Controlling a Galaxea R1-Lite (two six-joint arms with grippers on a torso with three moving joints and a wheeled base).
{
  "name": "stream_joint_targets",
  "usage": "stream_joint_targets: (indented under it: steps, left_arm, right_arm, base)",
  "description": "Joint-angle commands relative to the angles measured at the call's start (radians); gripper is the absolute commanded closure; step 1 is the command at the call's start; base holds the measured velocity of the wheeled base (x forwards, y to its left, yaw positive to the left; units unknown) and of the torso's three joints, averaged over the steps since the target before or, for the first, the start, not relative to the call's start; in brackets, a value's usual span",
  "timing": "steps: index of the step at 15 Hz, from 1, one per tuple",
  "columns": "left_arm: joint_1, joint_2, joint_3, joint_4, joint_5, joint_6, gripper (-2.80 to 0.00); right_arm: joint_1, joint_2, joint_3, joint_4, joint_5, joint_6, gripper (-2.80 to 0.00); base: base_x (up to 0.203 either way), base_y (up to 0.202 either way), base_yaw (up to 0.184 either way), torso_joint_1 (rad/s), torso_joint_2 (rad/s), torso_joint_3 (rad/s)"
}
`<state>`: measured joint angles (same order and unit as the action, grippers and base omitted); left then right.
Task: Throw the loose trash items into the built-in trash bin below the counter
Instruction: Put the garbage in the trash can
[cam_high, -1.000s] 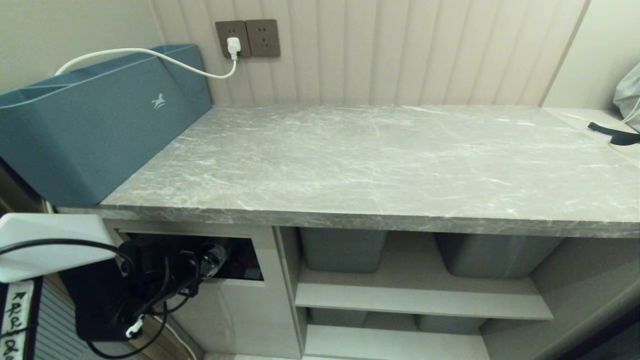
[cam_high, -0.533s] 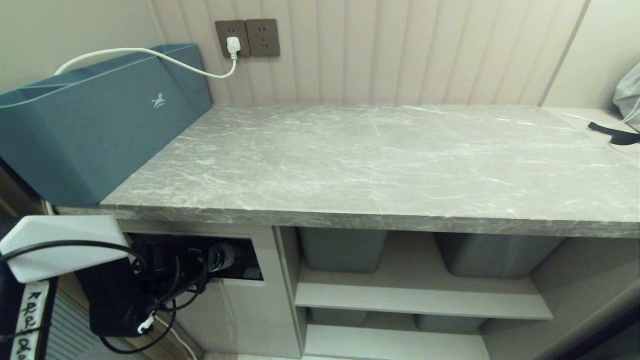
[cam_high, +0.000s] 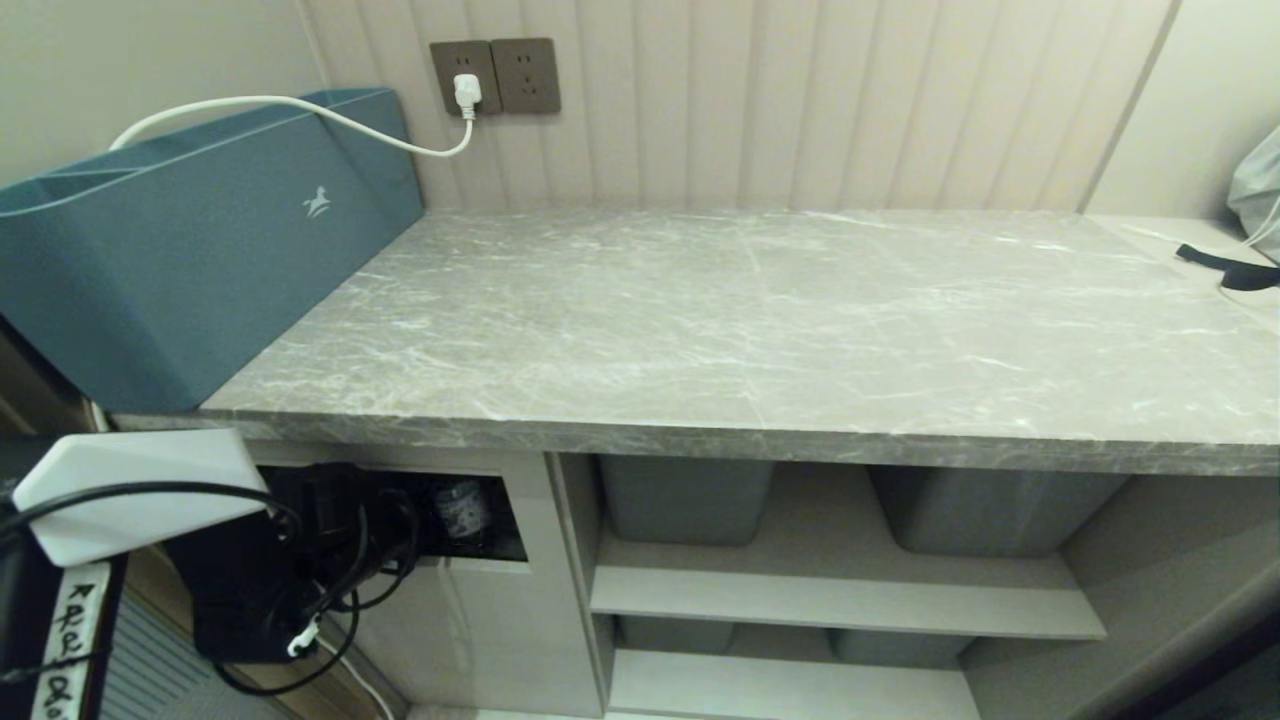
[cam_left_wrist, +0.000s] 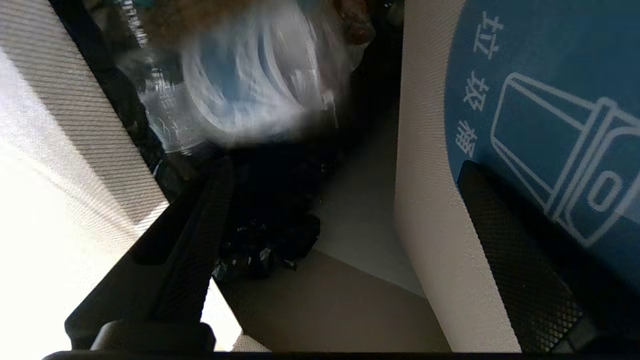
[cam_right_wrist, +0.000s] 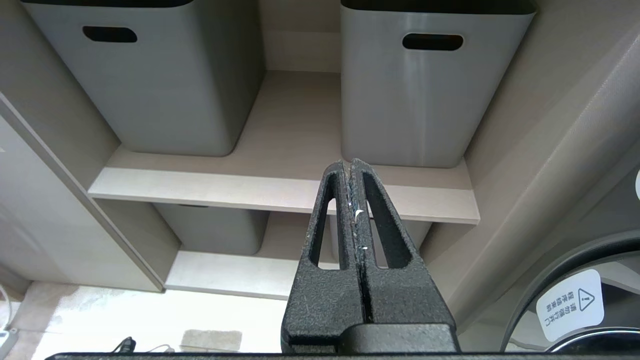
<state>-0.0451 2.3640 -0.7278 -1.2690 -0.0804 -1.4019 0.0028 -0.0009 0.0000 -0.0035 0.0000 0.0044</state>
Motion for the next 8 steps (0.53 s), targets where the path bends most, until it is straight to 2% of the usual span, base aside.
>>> stream_joint_targets:
  steps: [1, 6, 8]
  left_arm:
    - [-0.004, 0.001, -0.004, -0.007, 0.001, -0.008, -2.8]
    - [-0.012, -0.012, 0.016, -0.007, 0.029, -0.008, -2.8]
    - [-0.012, -0.06, 0.082, -0.007, 0.045, -0.01, -2.8]
  right_arm:
    - [0.0, -0.001, 0.0, 0.0, 0.0, 0.0, 0.0]
    - [0.0, -0.001, 0.0, -0.001, 0.0, 0.0, 0.0]
    - [0.0, -0.001, 0.0, -0.001, 0.0, 0.0, 0.0]
  base:
    - [0.0, 0.0, 0.0, 0.0, 0.0, 0.0]
    - [0.0, 0.0, 0.0, 0.0, 0.0, 0.0]
    - [0.0, 0.0, 0.0, 0.0, 0.0, 0.0]
